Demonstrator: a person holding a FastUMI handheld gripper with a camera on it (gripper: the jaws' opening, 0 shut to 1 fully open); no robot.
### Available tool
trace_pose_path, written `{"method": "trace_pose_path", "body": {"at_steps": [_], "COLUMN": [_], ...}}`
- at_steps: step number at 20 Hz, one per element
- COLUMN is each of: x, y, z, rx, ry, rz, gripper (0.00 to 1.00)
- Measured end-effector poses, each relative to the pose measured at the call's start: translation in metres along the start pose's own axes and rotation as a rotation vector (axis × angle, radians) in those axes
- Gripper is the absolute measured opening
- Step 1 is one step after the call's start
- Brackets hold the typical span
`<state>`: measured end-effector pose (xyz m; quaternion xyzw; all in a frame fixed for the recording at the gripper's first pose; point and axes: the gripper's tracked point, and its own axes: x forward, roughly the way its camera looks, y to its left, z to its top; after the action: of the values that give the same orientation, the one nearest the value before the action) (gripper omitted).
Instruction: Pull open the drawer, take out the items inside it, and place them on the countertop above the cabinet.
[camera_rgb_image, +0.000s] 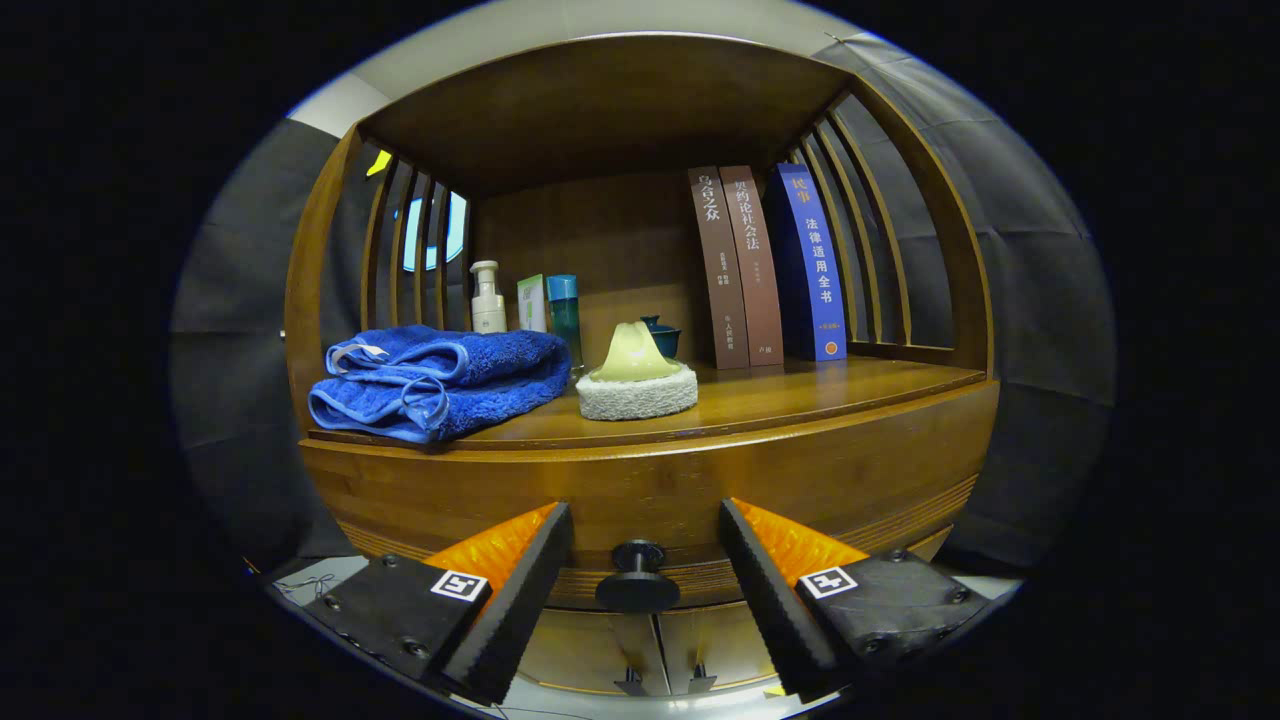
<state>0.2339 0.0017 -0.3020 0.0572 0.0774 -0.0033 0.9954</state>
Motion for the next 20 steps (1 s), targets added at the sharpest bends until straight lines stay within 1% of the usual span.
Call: {"method": "trace_pose_path", "body": {"at_steps": [3, 7, 10, 14, 20], "x": [-0.014, -0.051, -0.085, -0.139, -0.193], "y": [-0.004, -0.006, 0.003, 0.014, 0.026], "z": [0.007, 0.032, 0.061, 0.108, 0.151], "rx": [0.04, -0.005, -0.039, -0.074, -0.023], "ry": [-0.009, -0.035, -0.04, -0.091, -0.073], "rz": [-0.006, -0.006, 0.021, 0.042, 0.059], "gripper": [0.99, 0.99, 0.99, 0.99, 0.99]}}
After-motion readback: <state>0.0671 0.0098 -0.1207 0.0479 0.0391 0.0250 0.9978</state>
